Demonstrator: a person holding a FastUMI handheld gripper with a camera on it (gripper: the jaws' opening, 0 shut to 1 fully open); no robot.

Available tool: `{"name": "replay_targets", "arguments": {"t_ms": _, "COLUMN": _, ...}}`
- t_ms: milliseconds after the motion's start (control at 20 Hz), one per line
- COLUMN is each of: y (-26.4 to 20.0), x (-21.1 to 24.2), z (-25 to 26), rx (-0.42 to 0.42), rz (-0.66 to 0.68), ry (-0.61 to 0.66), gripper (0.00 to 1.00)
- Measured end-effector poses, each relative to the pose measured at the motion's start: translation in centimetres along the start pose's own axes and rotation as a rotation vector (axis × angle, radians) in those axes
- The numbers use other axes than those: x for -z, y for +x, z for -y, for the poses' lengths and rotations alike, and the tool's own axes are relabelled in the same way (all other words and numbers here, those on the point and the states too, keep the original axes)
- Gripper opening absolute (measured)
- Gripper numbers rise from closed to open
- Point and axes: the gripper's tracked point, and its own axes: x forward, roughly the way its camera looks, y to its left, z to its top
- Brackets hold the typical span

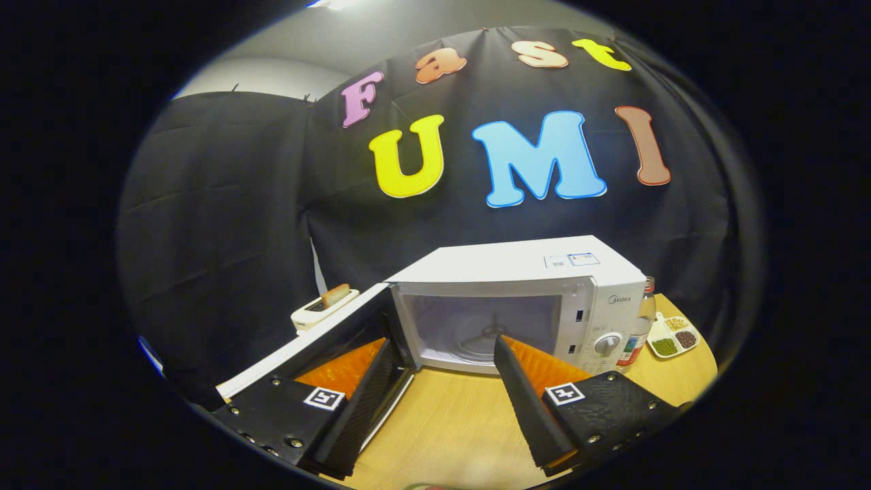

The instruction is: Open the microwave, put the food inside, and close the microwave door.

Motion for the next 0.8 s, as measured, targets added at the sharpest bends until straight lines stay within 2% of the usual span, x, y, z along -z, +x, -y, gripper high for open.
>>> {"name": "replay_targets", "arguments": {"t_ms": 150, "y": 2.7, "x": 2.0, "z": 2.7, "rx": 0.052, "rz": -0.043, "ry": 0.001, "gripper": 0.92}}
{"name": "replay_targets", "arguments": {"t_ms": 200, "y": 3.5, "x": 2.7, "z": 3.3, "rx": 0.059, "rz": -0.067, "ry": 0.015, "gripper": 0.95}}
{"name": "replay_targets", "arguments": {"t_ms": 350, "y": 4.2, "x": 5.0, "z": 4.2, "rx": 0.082, "rz": -0.149, "ry": 0.037, "gripper": 0.97}}
{"name": "replay_targets", "arguments": {"t_ms": 500, "y": 2.3, "x": 8.1, "z": 4.7, "rx": 0.105, "rz": -0.246, "ry": 0.019, "gripper": 0.97}}
{"name": "replay_targets", "arguments": {"t_ms": 800, "y": -5.8, "x": 16.2, "z": 3.1, "rx": 0.115, "rz": -0.454, "ry": -0.003, "gripper": 0.97}}
